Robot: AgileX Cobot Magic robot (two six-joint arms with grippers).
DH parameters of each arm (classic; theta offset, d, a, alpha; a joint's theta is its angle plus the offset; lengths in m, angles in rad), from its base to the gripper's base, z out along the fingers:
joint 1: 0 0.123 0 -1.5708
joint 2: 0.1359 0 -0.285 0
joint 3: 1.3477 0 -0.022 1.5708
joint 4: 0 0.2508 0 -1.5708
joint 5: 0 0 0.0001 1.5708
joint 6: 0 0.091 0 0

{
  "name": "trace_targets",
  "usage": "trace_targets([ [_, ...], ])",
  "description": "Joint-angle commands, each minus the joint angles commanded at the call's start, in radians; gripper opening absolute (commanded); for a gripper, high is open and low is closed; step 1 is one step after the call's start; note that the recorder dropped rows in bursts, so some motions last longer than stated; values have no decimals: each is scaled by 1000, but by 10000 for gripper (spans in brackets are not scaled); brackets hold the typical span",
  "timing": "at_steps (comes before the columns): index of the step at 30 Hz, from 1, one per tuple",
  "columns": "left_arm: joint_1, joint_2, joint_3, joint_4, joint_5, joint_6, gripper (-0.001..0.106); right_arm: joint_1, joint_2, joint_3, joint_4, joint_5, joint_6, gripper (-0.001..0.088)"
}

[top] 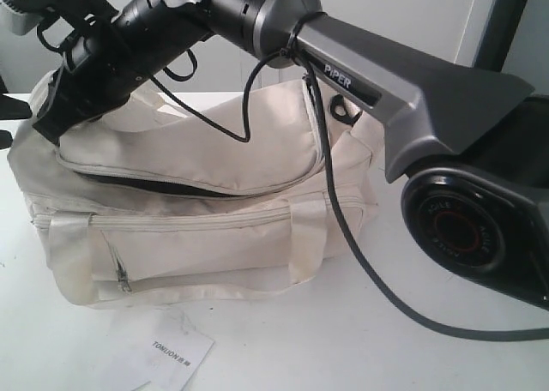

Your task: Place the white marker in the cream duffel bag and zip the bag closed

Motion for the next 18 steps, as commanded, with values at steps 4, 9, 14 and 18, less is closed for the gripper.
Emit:
trace_targets([
  [4, -42, 20, 0, 3, -53, 21, 640, 0, 0, 0, -2, 0, 0, 0],
  [9, -51, 24, 0, -42, -72, 81, 443, 0, 0, 0, -2, 2, -2, 0],
  [14, -51, 24, 0, -97, -18, 209, 0, 0, 0, 0, -2, 33, -17, 0],
  [18, -51, 24, 0, -110, -16, 219, 0, 0, 0, 0, -2, 60, -20, 0],
])
